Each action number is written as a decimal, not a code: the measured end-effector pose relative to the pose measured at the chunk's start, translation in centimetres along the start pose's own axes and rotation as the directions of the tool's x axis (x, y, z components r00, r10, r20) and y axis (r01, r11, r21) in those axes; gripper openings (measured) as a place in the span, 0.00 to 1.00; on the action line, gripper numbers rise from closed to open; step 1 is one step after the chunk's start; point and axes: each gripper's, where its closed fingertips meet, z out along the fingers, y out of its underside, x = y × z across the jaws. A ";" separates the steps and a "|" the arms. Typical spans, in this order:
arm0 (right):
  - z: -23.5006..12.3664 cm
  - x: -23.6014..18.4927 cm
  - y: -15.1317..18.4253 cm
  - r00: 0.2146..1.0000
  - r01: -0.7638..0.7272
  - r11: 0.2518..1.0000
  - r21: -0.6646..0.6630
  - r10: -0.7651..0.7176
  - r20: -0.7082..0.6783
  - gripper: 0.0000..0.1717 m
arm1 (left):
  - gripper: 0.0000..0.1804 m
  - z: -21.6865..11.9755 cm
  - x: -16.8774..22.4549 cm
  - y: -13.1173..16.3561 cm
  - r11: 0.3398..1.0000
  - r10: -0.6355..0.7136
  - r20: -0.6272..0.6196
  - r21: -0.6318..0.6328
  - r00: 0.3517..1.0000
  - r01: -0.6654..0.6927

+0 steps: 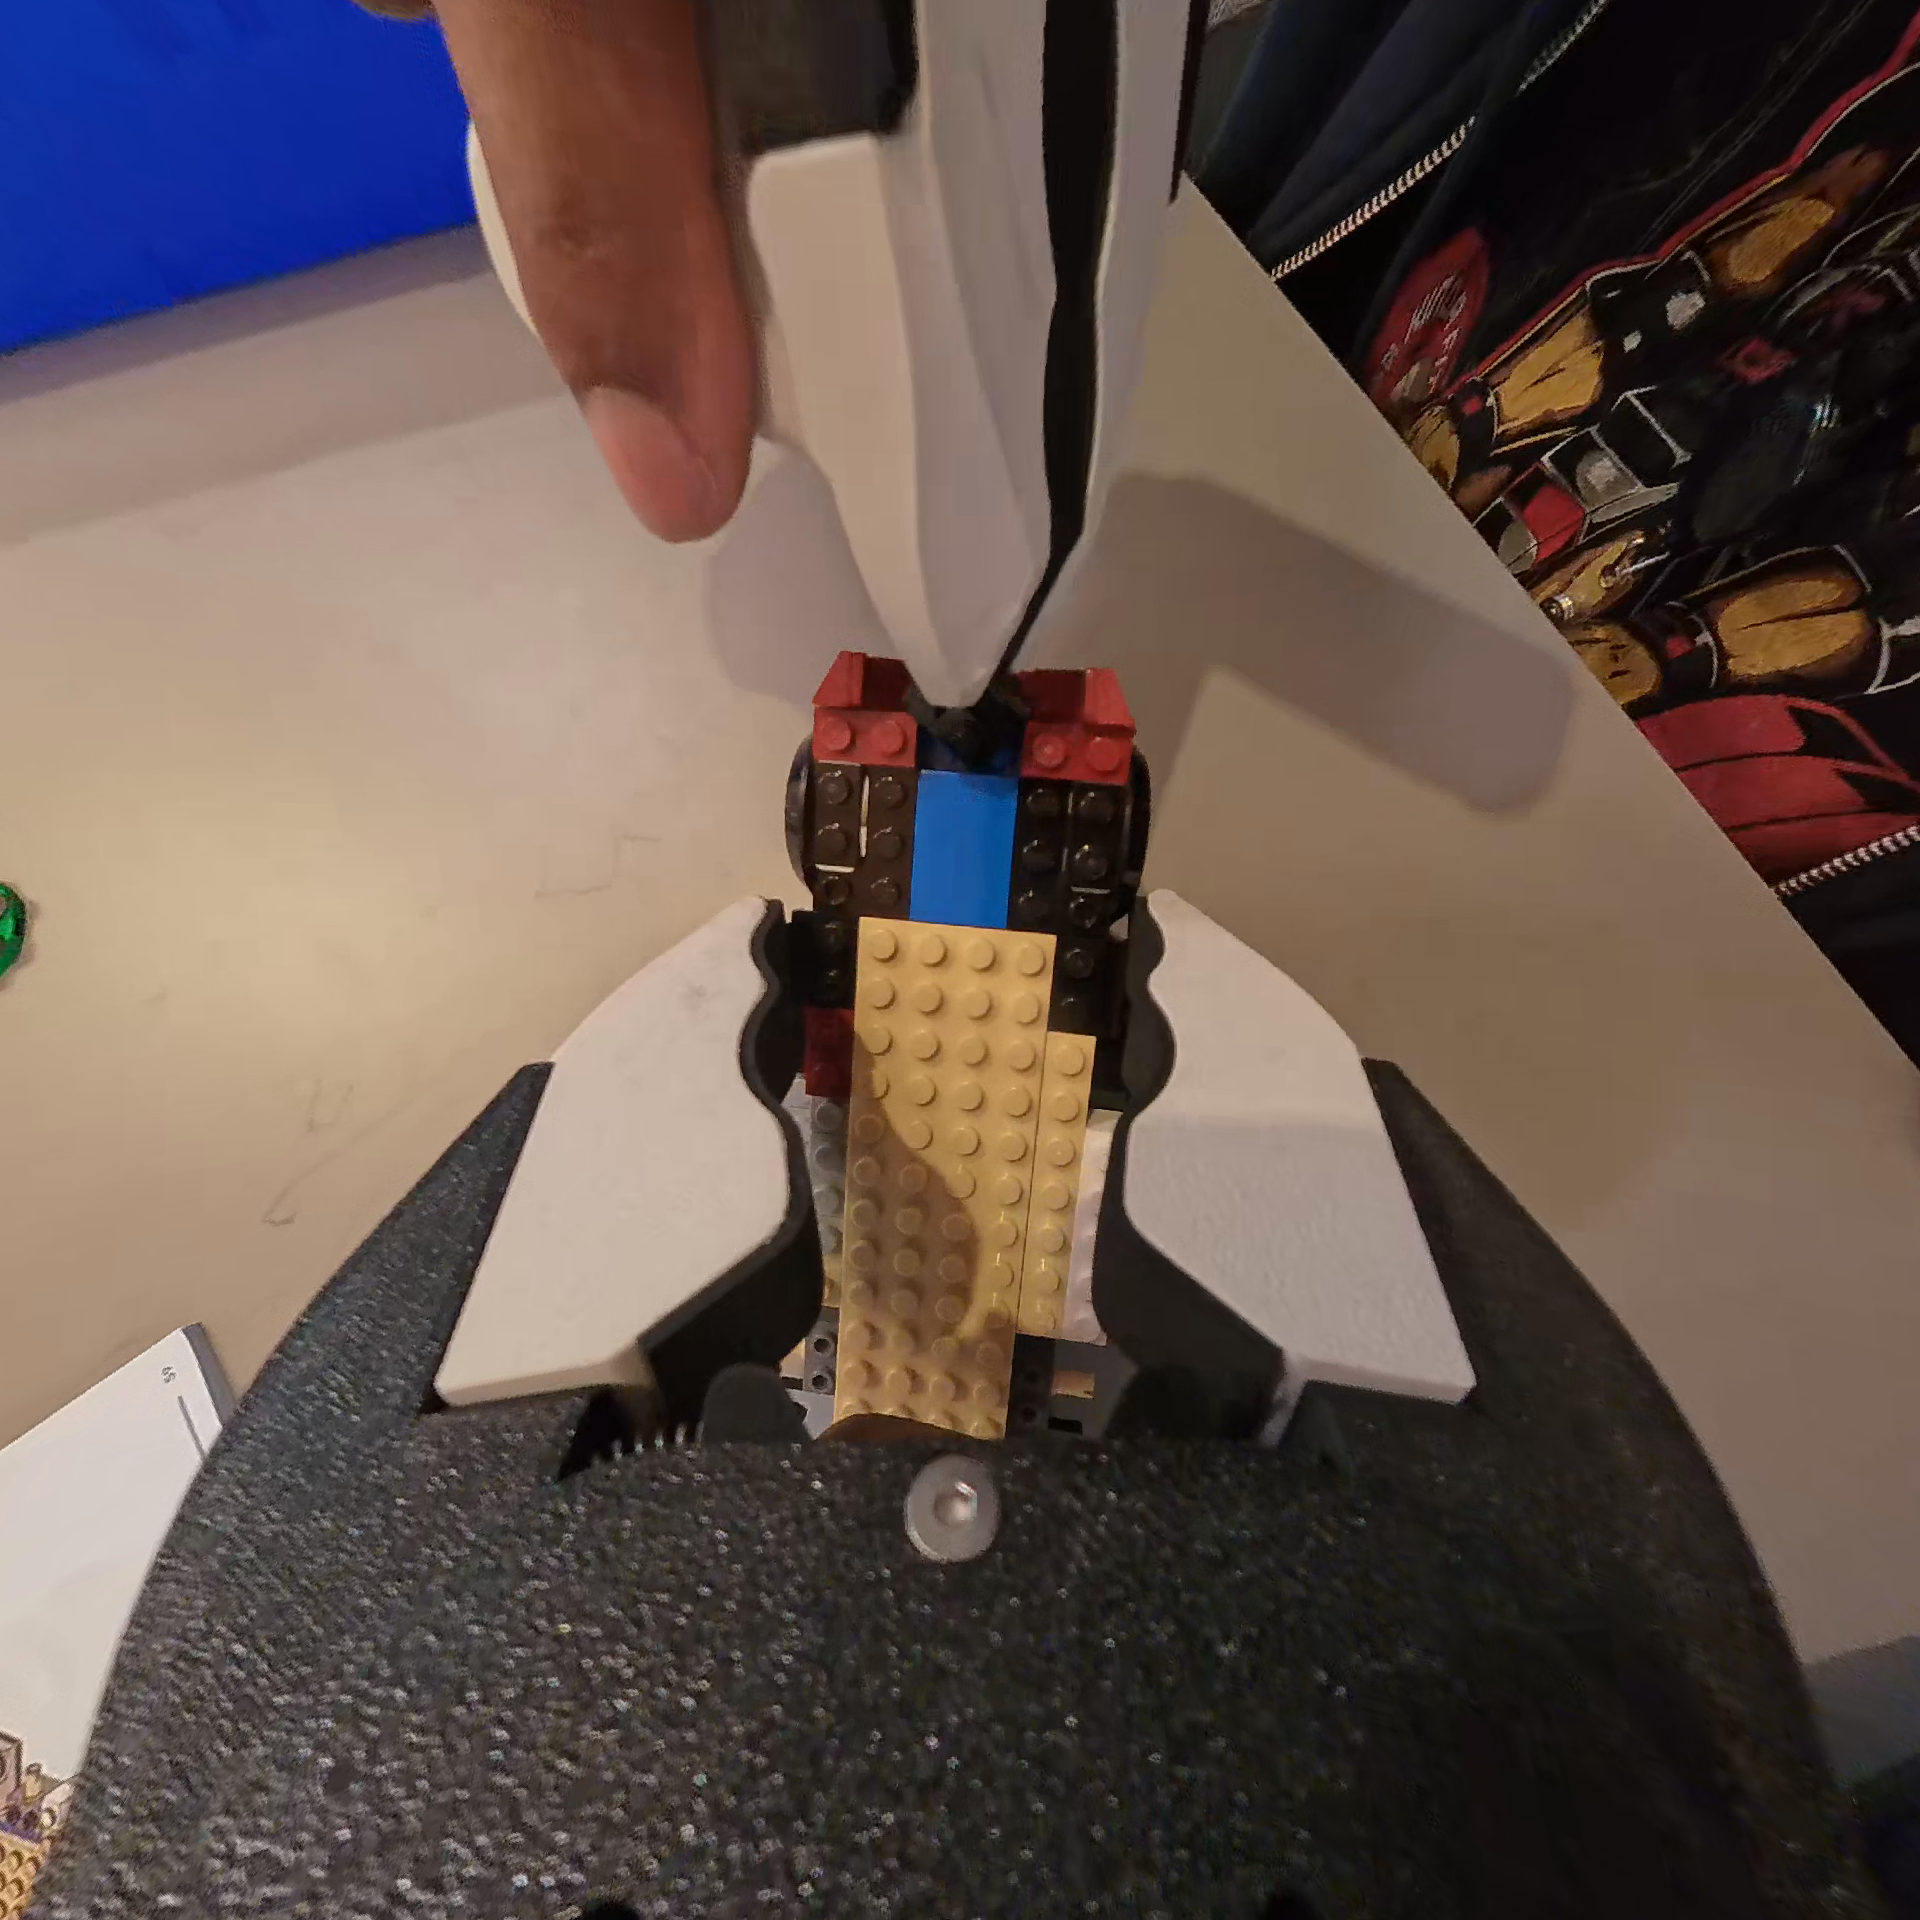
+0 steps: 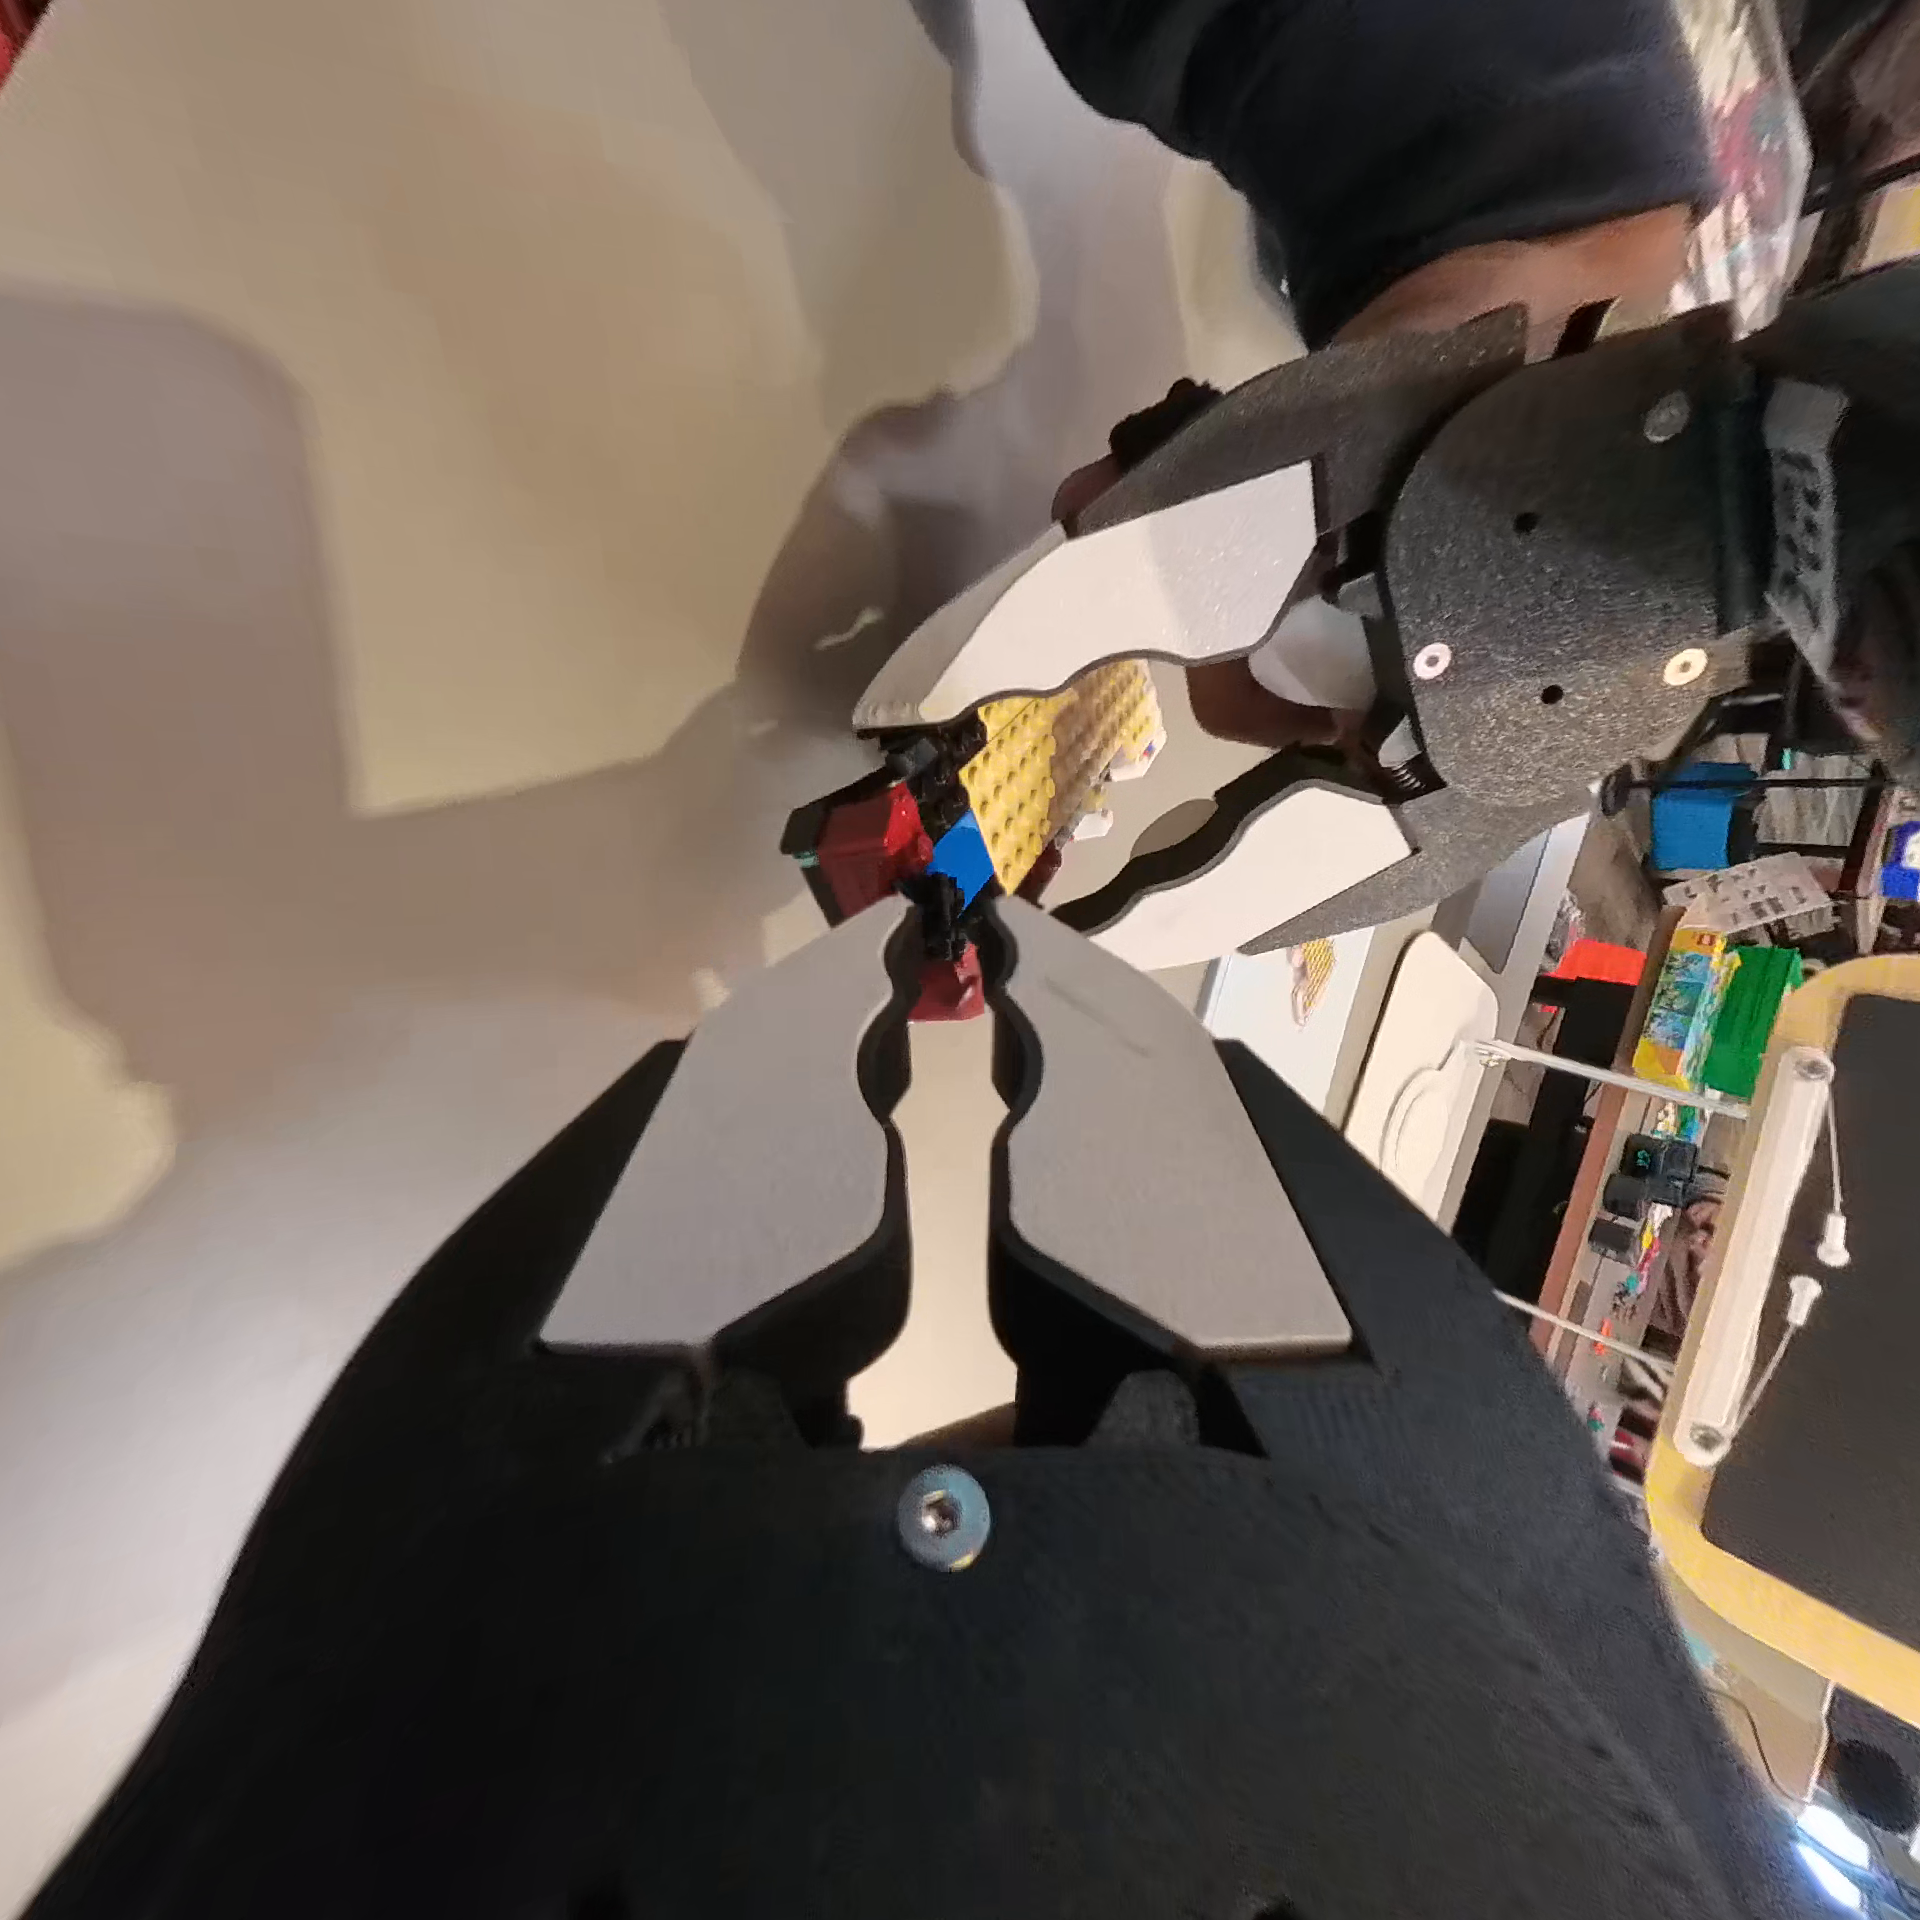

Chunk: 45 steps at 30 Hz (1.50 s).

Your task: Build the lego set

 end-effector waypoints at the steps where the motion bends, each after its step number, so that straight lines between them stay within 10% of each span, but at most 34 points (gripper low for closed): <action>1: 0.1 -0.1 0.0 1.000 0.002 1.000 -0.008 -0.002 0.011 0.05 | 0.34 0.0 0.0 0.0 1.000 -0.001 -0.001 0.000 1.000 0.001; 20: 0.7 -0.5 -0.8 0.973 0.217 0.974 0.061 -0.211 -0.094 0.03 | 0.34 0.5 0.6 1.0 1.000 0.012 -0.035 -0.008 0.999 -0.012; 45: 0.4 -1.7 -1.0 0.995 0.092 0.970 0.223 -0.099 0.021 0.06 | 0.34 1.3 1.3 1.3 0.999 0.032 -0.065 -0.006 0.997 -0.033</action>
